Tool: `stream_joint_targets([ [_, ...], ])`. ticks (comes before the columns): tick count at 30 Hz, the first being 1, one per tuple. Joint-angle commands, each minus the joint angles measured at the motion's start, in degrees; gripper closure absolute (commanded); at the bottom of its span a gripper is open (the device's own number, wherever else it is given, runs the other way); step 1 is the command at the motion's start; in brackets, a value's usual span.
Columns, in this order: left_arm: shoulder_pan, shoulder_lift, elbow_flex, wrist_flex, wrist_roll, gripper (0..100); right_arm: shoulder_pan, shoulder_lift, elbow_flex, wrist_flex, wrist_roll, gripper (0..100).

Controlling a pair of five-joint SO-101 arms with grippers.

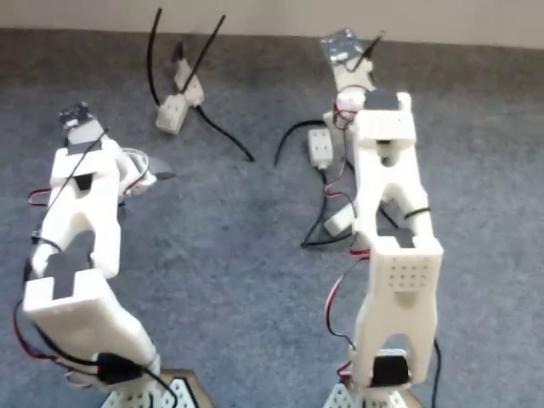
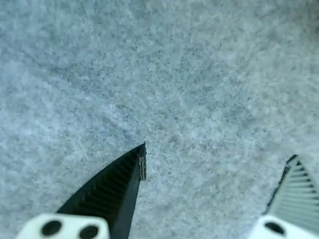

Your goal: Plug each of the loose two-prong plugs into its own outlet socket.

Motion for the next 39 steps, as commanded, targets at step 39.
stream_joint_targets([
  [39,37.23,23.69,-55.87,-1.67,-3.60,59,49.54,0.22,-15.43,37.05,-5.01,84.3],
])
